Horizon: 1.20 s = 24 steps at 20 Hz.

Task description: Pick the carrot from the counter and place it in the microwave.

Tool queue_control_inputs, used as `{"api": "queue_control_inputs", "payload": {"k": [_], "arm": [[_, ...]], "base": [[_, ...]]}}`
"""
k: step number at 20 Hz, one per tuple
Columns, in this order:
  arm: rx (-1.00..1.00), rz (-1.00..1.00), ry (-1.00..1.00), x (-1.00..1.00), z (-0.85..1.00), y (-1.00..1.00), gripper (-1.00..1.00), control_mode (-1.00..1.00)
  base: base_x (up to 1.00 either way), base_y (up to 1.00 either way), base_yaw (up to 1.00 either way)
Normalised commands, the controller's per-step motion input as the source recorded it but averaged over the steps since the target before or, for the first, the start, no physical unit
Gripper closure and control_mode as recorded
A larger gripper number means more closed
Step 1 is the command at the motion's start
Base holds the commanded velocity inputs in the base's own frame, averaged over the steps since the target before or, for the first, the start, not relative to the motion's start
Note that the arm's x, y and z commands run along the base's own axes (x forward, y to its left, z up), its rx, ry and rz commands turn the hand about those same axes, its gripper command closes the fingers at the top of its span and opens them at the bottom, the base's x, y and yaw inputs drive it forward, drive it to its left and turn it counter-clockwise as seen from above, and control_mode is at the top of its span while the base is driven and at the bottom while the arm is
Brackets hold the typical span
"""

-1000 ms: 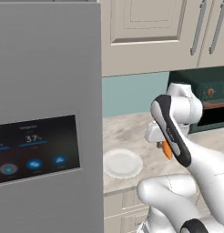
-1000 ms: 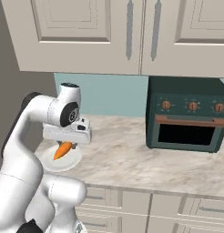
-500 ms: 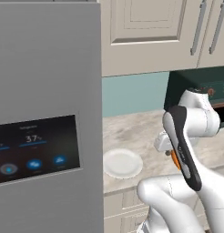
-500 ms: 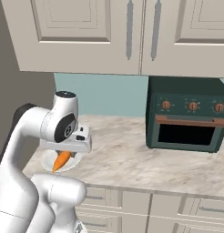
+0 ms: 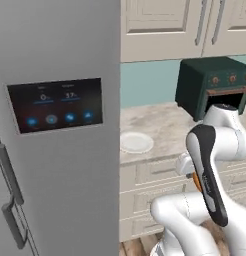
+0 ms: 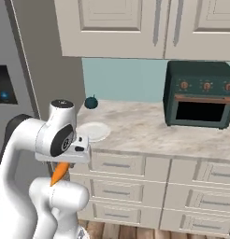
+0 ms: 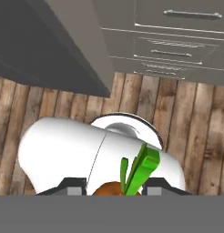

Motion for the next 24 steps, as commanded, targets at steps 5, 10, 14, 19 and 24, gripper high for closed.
{"api": "queue_control_inputs", "payload": {"k": [5,10,14,19,24], "arm": [[0.00,0.00,0.00,0.00,0.00,0.00,1.00,1.00],[0.00,0.00,0.00,0.00,0.00,0.00,1.00,1.00],[0.00,0.00,0.00,0.00,0.00,0.00,1.00,1.00],[0.00,0.00,0.00,0.00,0.00,0.00,1.00,1.00],[0.00,0.00,0.00,0.00,0.00,0.00,1.00,1.00]], "base": [[-0.17,1.00,0.00],[0.00,1.00,0.00],[0.00,1.00,0.00],[0.00,1.00,0.00],[-0.03,1.00,0.00]]}}
